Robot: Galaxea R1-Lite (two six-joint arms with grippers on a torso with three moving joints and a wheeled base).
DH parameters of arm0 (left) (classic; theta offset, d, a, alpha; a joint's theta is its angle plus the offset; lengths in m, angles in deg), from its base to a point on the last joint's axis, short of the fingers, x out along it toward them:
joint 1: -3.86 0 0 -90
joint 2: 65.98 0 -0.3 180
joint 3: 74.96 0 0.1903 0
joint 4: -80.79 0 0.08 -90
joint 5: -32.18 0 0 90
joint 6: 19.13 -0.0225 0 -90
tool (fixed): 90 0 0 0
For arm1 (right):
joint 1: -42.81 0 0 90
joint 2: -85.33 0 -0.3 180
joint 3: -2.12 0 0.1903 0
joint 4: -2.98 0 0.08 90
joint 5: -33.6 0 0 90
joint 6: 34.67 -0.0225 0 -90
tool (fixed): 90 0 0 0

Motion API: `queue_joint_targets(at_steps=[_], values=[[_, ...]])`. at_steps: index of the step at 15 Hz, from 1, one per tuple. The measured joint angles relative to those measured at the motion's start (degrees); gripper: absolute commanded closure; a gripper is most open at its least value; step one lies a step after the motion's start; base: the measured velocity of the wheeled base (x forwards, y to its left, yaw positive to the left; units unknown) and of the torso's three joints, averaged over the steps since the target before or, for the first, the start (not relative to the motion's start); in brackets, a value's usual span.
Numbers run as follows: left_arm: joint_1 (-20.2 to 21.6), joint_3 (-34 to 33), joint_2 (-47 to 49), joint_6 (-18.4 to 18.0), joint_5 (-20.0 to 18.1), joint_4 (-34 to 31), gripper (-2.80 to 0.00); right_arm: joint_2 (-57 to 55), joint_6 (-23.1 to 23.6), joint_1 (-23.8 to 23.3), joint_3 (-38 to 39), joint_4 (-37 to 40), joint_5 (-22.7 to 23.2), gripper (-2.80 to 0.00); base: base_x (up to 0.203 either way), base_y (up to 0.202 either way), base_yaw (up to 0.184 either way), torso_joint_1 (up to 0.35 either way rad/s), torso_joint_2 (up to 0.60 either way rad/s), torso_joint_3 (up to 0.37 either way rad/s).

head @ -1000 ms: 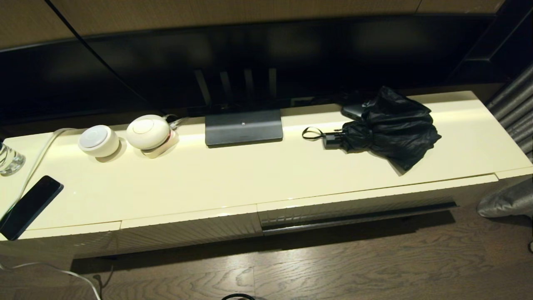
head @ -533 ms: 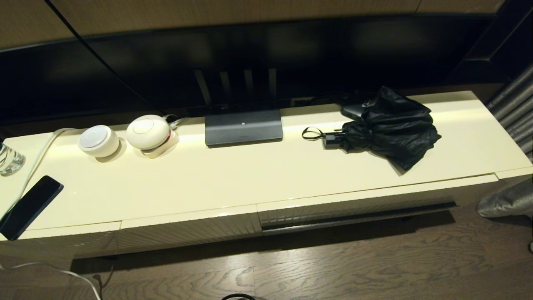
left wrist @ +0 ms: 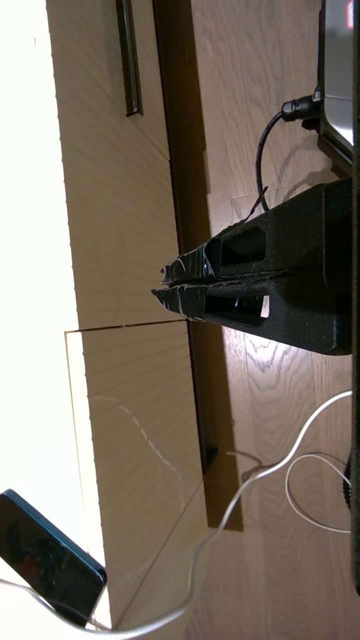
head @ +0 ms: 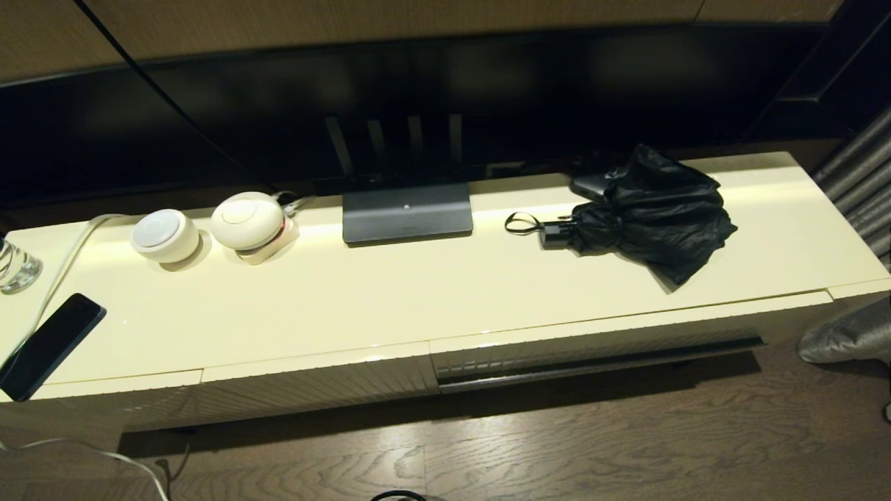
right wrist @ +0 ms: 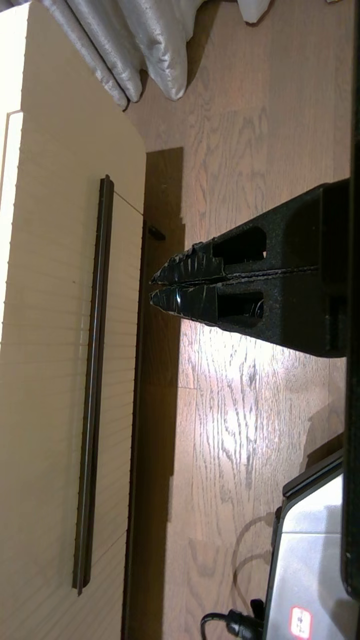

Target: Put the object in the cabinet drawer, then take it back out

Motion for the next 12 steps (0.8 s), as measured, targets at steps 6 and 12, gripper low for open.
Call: queue_joint_targets(at_steps=[6,12], values=[[0.0,0.0,0.0,0.0,0.0,0.0,0.0,0.0,-1.7,0.0,0.1,0.1,-0.1,0.0,0.0,0.0,0.0,0.0,0.0,0.0],[0.0,0.0,0.0,0.0,0.0,0.0,0.0,0.0,-2.6,0.0,0.1,0.2,-0.2,0.0,0.0,0.0,0.0,0.0,0.0,0.0]])
